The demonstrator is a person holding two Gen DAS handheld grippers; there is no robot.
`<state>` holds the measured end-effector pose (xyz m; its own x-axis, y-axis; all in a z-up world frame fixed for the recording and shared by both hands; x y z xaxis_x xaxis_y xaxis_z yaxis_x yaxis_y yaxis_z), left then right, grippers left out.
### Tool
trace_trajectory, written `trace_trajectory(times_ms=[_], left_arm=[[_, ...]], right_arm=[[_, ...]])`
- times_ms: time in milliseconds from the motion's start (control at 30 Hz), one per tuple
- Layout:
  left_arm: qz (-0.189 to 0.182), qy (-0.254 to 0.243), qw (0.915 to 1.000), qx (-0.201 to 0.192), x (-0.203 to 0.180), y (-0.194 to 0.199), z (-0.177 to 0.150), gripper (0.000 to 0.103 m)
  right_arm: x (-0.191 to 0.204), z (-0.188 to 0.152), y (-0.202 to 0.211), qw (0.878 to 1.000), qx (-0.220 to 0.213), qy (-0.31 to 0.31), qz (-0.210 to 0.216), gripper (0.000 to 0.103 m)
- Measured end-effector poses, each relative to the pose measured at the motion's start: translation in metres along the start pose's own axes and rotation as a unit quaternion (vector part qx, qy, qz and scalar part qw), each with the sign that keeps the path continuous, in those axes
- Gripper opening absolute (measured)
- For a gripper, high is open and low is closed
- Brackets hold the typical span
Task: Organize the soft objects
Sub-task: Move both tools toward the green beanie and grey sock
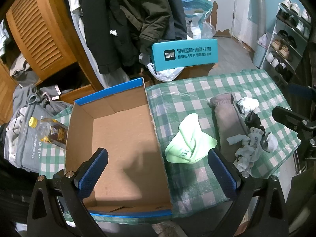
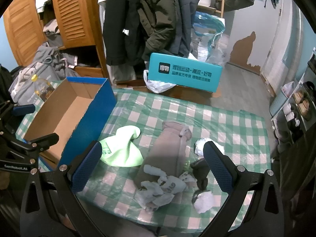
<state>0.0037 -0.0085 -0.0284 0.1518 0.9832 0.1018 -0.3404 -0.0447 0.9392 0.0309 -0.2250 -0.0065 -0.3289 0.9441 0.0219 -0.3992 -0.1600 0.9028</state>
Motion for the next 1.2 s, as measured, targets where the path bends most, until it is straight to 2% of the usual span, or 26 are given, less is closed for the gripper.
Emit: trace_trajectory(times_ms=[200, 633, 1200], left_arm=[[0.002, -0.002, 1.0000, 0.003, -0.002, 0.000, -0.001, 0.102], [0.008, -0.018, 0.9992, 0.034, -0.021, -0.017, 0.013, 0.102], [-0.020, -0.052, 0.9955, 0.077, -0.069, -0.049, 0.026, 0.102]], right_arm=[[0.001, 0.003, 0.003, 1.000, 0.000, -0.002, -0.001, 0.101], [-0.026, -0.008, -0.003, 1.000, 0.016, -0.019, -0.009, 0.101], [-0.093, -0.036, -0.029, 0.993, 0.072, -0.088, -0.037, 0.101]])
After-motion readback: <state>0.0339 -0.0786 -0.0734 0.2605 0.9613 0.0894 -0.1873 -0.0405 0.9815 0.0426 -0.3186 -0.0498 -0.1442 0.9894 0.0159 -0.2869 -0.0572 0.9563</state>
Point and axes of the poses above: each gripper's, at about its wrist camera, not at the fingertips, and y roughly against the way its jaws point, x to its left, z to its top, the point moved 2 cm from there along -y, roughly the way its jaws point, and after that the axes turned 14 degrees about x, right-handed, at the moved point
